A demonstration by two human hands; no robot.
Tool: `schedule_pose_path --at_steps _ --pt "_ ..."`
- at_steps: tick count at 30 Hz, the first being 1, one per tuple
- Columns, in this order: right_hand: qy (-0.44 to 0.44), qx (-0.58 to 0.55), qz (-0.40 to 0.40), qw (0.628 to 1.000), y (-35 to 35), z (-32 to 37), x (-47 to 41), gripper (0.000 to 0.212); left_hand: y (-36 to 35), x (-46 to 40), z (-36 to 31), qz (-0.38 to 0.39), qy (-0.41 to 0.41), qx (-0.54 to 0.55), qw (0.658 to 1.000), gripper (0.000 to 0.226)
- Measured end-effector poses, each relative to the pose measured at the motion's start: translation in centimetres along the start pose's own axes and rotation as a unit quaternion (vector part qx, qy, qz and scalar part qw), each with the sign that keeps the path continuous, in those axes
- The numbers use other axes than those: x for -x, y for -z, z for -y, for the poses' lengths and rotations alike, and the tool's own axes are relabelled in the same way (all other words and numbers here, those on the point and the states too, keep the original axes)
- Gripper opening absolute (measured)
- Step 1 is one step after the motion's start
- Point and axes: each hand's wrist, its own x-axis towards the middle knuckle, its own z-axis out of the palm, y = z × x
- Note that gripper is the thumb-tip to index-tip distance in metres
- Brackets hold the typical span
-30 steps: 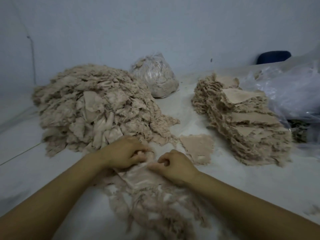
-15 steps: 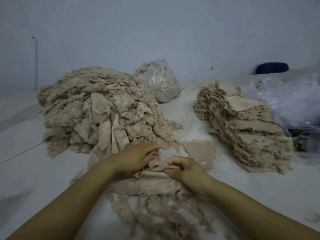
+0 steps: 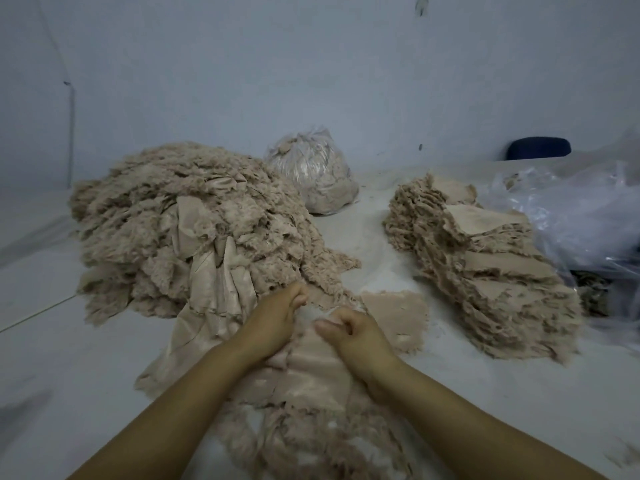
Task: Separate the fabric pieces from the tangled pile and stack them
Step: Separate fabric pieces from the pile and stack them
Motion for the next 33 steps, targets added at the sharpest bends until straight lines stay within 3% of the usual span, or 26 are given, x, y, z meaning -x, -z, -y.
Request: schedule_pose_path --at_steps 2,5,9,11,14,19,22,25,28,30,33 --pt "0.001 -0.048 -0.084 0.995 1.0 -0.5 -0.1 0.033 0.7 0.3 1.3 0.001 0.037 -0.024 0.999 0.018" --pt "-0.004 -0.054 -0.137 0.989 2.7 -1.4 0.0 0.034 1.7 0.4 2.0 0.010 0.053 0.001 0.999 0.021" --pt "0.004 -0.046 -0.156 0.987 2.6 -1.7 -0.3 0.030 0.6 0.7 -1.4 0.171 -0.005 0.114 0.979 0.016" --pt "0.018 -0.057 -0.207 0.976 2.9 -1.8 -0.6 0.031 -0.1 0.9 -1.8 0.227 0.003 0.145 0.963 0.030" --pt "0.027 -0.055 -0.264 0.963 3.7 -2.4 -0.4 0.033 0.4 1.0 -0.5 0.234 0.033 0.188 0.953 0.046" --pt "0.004 -0.110 -0.286 0.952 3.5 -2.7 -0.3 0.028 1.1 0.8 -0.4 0.227 0.033 0.217 0.949 0.046" --pt "-0.007 -0.090 -0.178 0.980 3.7 -2.2 -0.1 0.040 0.4 0.6 -1.1 0.261 0.027 0.229 0.937 0.025" --pt "0.005 0.004 -0.075 0.997 4.7 -1.3 -0.1 0.060 0.4 0.3 -1.9 0.297 0.032 0.234 0.925 0.017" --pt "0.042 0.027 0.089 0.995 5.7 0.3 -0.8 0.047 0.7 0.0 -2.8 0.339 0.026 0.197 0.920 0.016" --pt "0.067 0.101 0.198 0.973 5.9 1.2 -1.4 0.036 1.1 -0.2 -3.7 0.358 0.011 0.185 0.915 0.029" --pt "0.065 0.114 0.271 0.954 5.8 1.8 -1.9 0.034 1.8 -0.4 -3.9 0.339 0.009 0.197 0.920 0.020"
